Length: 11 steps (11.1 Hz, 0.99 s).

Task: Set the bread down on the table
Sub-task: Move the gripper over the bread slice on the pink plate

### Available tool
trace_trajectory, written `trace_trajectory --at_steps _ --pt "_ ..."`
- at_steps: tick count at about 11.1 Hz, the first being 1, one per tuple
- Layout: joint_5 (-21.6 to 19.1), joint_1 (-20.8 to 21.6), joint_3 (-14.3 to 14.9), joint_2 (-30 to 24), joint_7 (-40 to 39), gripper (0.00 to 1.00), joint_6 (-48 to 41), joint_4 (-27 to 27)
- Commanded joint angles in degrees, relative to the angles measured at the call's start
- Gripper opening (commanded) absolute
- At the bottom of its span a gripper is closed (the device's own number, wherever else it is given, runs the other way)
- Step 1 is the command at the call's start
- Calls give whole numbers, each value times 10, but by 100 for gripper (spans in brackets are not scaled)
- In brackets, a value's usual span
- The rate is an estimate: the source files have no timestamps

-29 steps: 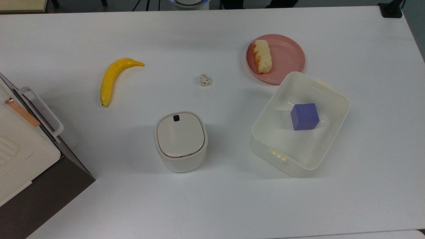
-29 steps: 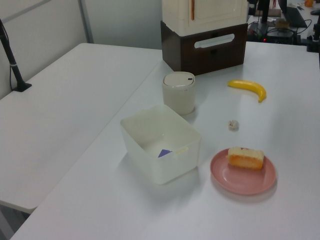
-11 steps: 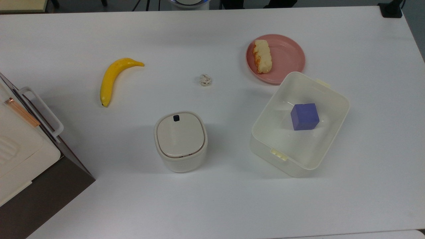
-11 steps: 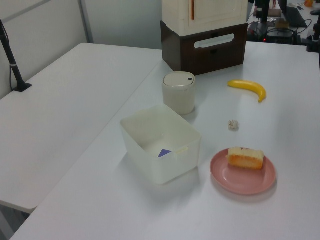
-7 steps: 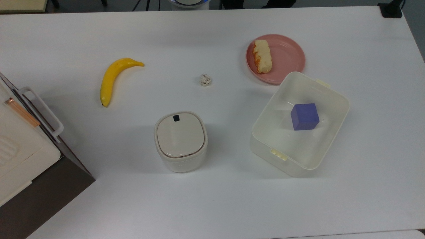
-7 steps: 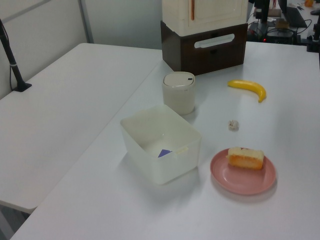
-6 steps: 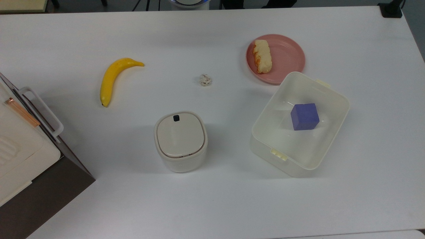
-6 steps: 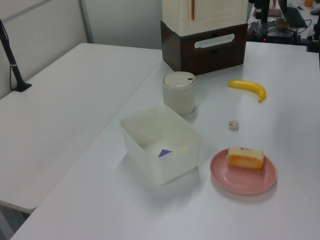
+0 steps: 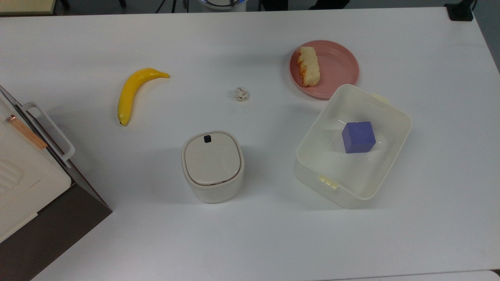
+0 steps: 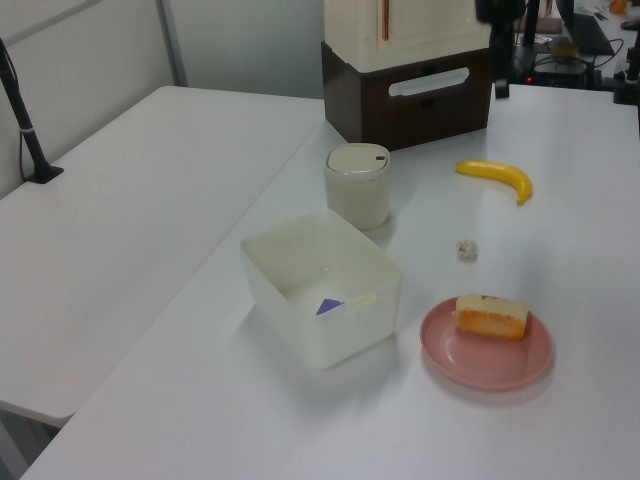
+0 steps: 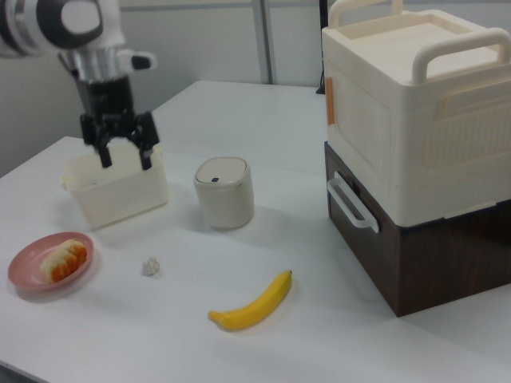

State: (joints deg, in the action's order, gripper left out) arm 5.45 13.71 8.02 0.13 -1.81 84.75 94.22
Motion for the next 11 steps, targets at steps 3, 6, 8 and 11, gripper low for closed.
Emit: trace_trajectory --at_steps 3,6,8,11 --pt "41 143 6 42 111 100 70 85" --pt "49 214 6 69 145 100 76 107" --pt "67 255 5 102 180 100 89 121" --pt "74 278 5 161 204 100 118 121"
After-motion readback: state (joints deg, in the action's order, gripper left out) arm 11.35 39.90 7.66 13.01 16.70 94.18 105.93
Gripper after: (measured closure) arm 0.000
